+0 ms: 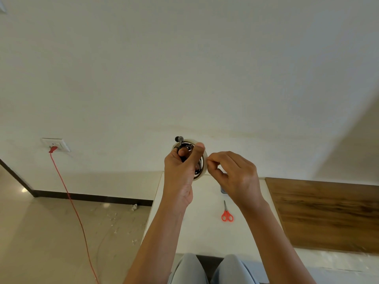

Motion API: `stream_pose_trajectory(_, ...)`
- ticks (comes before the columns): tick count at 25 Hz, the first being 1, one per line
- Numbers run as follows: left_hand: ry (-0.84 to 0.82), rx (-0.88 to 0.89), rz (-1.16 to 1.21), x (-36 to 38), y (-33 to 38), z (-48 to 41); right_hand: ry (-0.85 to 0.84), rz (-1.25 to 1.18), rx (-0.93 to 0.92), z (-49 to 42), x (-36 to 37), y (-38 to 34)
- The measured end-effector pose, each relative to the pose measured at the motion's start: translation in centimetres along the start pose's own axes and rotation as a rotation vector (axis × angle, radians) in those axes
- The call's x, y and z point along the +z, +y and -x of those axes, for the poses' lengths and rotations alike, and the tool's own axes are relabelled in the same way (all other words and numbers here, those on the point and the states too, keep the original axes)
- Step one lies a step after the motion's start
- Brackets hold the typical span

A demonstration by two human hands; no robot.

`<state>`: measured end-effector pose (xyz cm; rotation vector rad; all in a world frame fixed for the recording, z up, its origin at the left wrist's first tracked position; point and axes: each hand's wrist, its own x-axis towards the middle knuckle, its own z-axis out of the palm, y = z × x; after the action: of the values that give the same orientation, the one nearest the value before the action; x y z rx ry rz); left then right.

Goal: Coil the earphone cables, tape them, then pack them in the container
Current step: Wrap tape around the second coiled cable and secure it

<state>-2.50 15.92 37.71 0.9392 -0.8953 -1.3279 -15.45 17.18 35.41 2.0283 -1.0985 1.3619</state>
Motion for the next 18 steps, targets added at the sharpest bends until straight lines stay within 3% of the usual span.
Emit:
stream_pose_trajectory(10,0.001,-0.002,-0.01,0.4,0.0,0.2,-0.021,0.042,-0.036,0.1,0.3,0.3)
stream_pose_trajectory(12,-0.006,-0.012,0.001,0.4,0.1,0.3,-0.04,-0.072,0.087,0.5,0.3,-0.1)
stream_pose_trajectory(15,-0.013,-0.004,-0.001,0.4,0.2,0.5,0.021,-0.434,0.497,0.6,0.0,-0.8)
stream_pose_trajectory(18,-0.015,0.015,-0.01,0.3,0.3,0.5,-0.019,-0.56,0.526,0.5,-0.4,-1.1)
